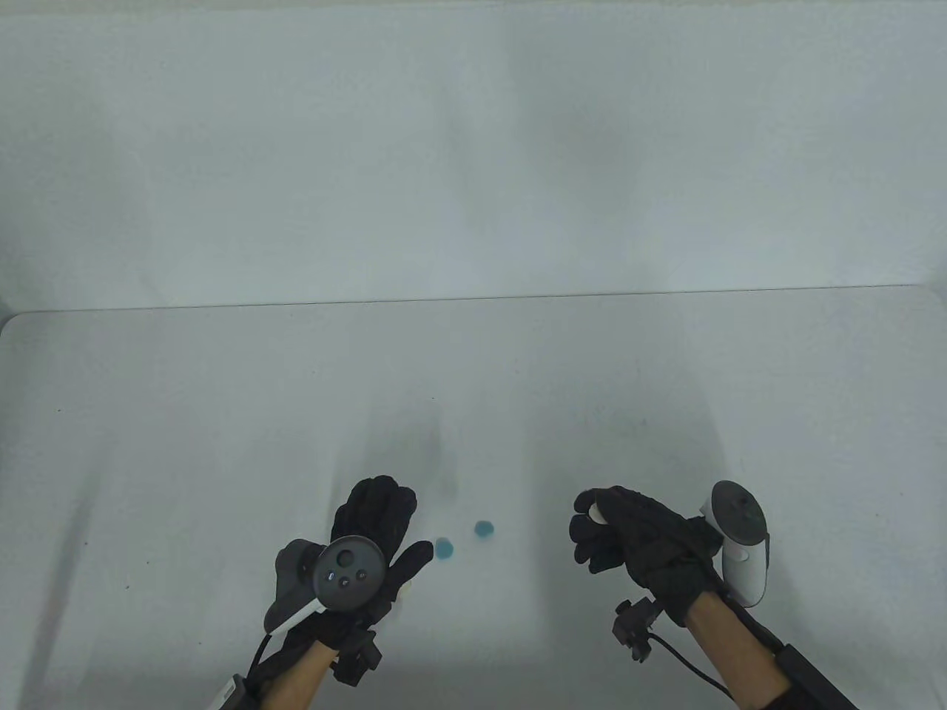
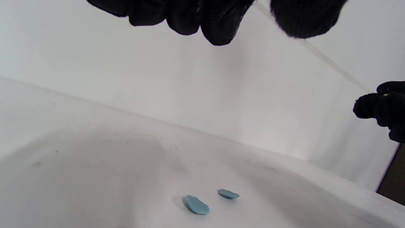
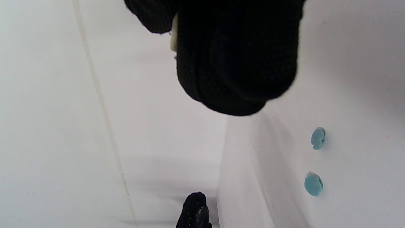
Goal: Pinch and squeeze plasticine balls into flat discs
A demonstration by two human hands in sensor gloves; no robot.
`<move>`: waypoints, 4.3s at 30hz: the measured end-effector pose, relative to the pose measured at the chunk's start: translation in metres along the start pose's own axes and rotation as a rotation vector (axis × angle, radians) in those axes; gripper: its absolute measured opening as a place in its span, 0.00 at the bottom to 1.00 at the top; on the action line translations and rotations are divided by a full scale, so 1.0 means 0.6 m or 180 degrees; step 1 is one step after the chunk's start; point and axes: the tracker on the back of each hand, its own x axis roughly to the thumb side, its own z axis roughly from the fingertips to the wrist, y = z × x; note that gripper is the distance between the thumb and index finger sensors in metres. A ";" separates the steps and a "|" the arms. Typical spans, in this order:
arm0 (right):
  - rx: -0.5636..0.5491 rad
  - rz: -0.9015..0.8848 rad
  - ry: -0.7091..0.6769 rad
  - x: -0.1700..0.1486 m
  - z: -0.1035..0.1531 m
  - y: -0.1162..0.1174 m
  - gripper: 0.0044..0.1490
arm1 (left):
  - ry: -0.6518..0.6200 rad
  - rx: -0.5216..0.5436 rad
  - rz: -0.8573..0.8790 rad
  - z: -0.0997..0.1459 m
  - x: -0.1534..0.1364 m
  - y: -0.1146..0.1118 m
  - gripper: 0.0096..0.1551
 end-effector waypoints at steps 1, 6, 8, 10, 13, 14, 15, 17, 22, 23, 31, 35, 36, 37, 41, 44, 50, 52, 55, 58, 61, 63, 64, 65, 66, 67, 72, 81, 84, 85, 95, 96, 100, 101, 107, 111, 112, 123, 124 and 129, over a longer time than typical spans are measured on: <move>0.0027 -0.0059 0.0023 -0.003 -0.001 0.000 0.28 | -0.0001 0.0004 -0.0001 0.000 0.000 0.000 0.44; 0.0243 -0.0268 0.0044 -0.013 -0.002 0.000 0.49 | 0.0003 -0.0005 0.0001 0.000 0.000 0.000 0.44; 0.0241 -0.0241 0.0034 -0.011 -0.003 -0.001 0.49 | 0.0000 0.0007 0.0011 -0.001 0.000 0.001 0.45; 0.0185 -0.0155 0.0021 -0.009 -0.003 -0.002 0.44 | 0.0003 -0.0006 0.0021 -0.001 -0.001 0.000 0.44; 0.0081 -0.0102 0.0010 -0.005 -0.003 0.001 0.35 | 0.0001 -0.0009 0.0001 0.002 -0.003 0.001 0.44; 0.0051 -0.0059 -0.0035 -0.004 -0.004 0.001 0.30 | -0.0002 -0.0007 0.0013 0.002 -0.003 0.001 0.45; 0.0017 -0.0031 -0.0036 -0.002 -0.004 0.003 0.28 | -0.0002 -0.0014 0.0021 0.002 -0.004 0.001 0.45; -0.0023 0.0046 -0.0041 0.000 -0.003 0.005 0.27 | 0.0001 -0.0026 0.0005 0.004 -0.005 0.001 0.44; -0.0100 0.0226 0.0009 -0.004 -0.005 0.012 0.28 | 0.0009 -0.0005 0.0000 0.004 -0.006 0.003 0.43; -0.0080 0.0227 0.0037 -0.006 -0.005 0.013 0.29 | 0.0010 -0.0005 -0.0006 0.005 -0.006 0.003 0.43; 0.0123 -0.0047 0.0097 -0.016 -0.006 0.008 0.43 | -0.0001 0.0015 -0.0010 0.005 -0.003 0.006 0.43; -0.0038 -0.0004 0.0064 -0.010 -0.004 0.002 0.35 | -0.0004 0.0006 0.0002 0.005 -0.002 0.005 0.43; -0.0069 -0.0004 0.0058 -0.009 -0.005 0.001 0.32 | -0.0006 0.0008 -0.0005 0.005 -0.002 0.006 0.43; -0.0108 0.0022 0.0050 -0.009 -0.003 -0.001 0.30 | -0.0009 0.0016 -0.0001 0.004 -0.002 0.006 0.43; -0.0311 0.0194 0.0040 -0.005 -0.001 -0.004 0.26 | -0.0002 0.0008 0.0003 0.004 -0.002 0.005 0.43; -0.0367 0.0302 0.0059 -0.004 -0.001 -0.004 0.26 | 0.0002 0.0005 0.0009 0.004 -0.002 0.005 0.43; -0.0368 0.0371 0.0111 -0.009 -0.001 0.000 0.26 | 0.0019 0.0042 0.0021 0.002 0.000 0.008 0.43; -0.0241 0.0255 0.0156 -0.014 -0.001 -0.002 0.29 | 0.0022 0.0022 0.0032 0.000 0.001 0.006 0.44; 0.0051 0.0054 0.0208 -0.022 -0.002 -0.005 0.52 | 0.0005 0.0011 0.0013 -0.001 0.004 0.004 0.43; 0.0054 0.0013 0.0196 -0.022 -0.003 -0.006 0.56 | 0.0009 0.0005 0.0019 -0.002 0.004 0.004 0.44; 0.0058 0.0038 0.0191 -0.021 -0.003 -0.005 0.51 | 0.0011 0.0036 0.0016 0.000 0.004 0.006 0.43; 0.0036 0.0082 0.0194 -0.019 -0.004 -0.005 0.40 | 0.0015 0.0033 0.0027 0.000 0.003 0.006 0.43; 0.0013 0.0120 0.0191 -0.018 -0.005 -0.005 0.35 | 0.0016 0.0026 0.0014 0.000 0.003 0.005 0.43; 0.0006 0.0151 0.0195 -0.017 -0.005 -0.005 0.32 | 0.0015 0.0027 0.0001 0.001 0.003 0.006 0.44; 0.0020 0.0190 0.0195 -0.016 -0.005 -0.004 0.29 | 0.0008 0.0034 0.0000 0.001 0.004 0.006 0.44; 0.0026 0.0189 0.0197 -0.016 -0.005 -0.004 0.29 | 0.0005 0.0044 0.0015 0.001 0.003 0.007 0.43; -0.0106 0.0374 0.0245 -0.014 -0.003 -0.001 0.28 | -0.0023 0.0061 0.0020 0.002 0.005 0.009 0.44; -0.0185 0.1001 0.0214 0.007 -0.007 0.006 0.29 | -0.0057 0.0098 0.0056 0.003 0.006 0.011 0.44; -0.0395 0.1207 0.0113 0.015 -0.009 0.006 0.30 | -0.0049 0.0105 0.0039 0.004 0.005 0.012 0.44; -0.0505 0.1252 0.0088 0.018 -0.010 0.006 0.32 | -0.0044 0.0105 0.0049 0.004 0.005 0.012 0.44; -0.0665 0.1743 0.0127 0.020 -0.049 0.019 0.35 | -0.0053 0.0134 0.0052 0.004 0.005 0.014 0.44; -0.0657 0.1777 0.0160 0.017 -0.056 0.023 0.33 | -0.0054 0.0138 0.0061 0.004 0.005 0.014 0.44; -0.0542 0.1961 0.0229 0.006 -0.080 0.038 0.27 | -0.0050 0.0137 0.0062 0.004 0.004 0.014 0.44; -0.0541 0.2043 0.0235 0.002 -0.087 0.044 0.27 | -0.0052 0.0149 0.0064 0.004 0.004 0.015 0.44; -0.0428 0.2301 0.0301 -0.020 -0.115 0.073 0.26 | -0.0033 0.0166 0.0073 0.005 0.003 0.017 0.44; -0.0210 0.2255 0.0447 -0.031 -0.132 0.085 0.26 | -0.0035 0.0162 0.0087 0.004 0.003 0.017 0.44; -0.0161 0.2312 0.0494 -0.035 -0.138 0.088 0.26 | -0.0037 0.0159 0.0080 0.004 0.003 0.017 0.44; 0.0164 0.3078 0.0774 -0.065 -0.173 0.116 0.23 | -0.0034 0.0159 0.0088 0.004 0.003 0.017 0.44; 0.0119 0.3147 0.0743 -0.067 -0.174 0.117 0.23 | -0.0036 0.0163 0.0084 0.004 0.003 0.017 0.44; 0.0010 0.3508 0.0610 -0.071 -0.177 0.123 0.24 | -0.0039 0.0148 0.0085 0.003 0.003 0.016 0.44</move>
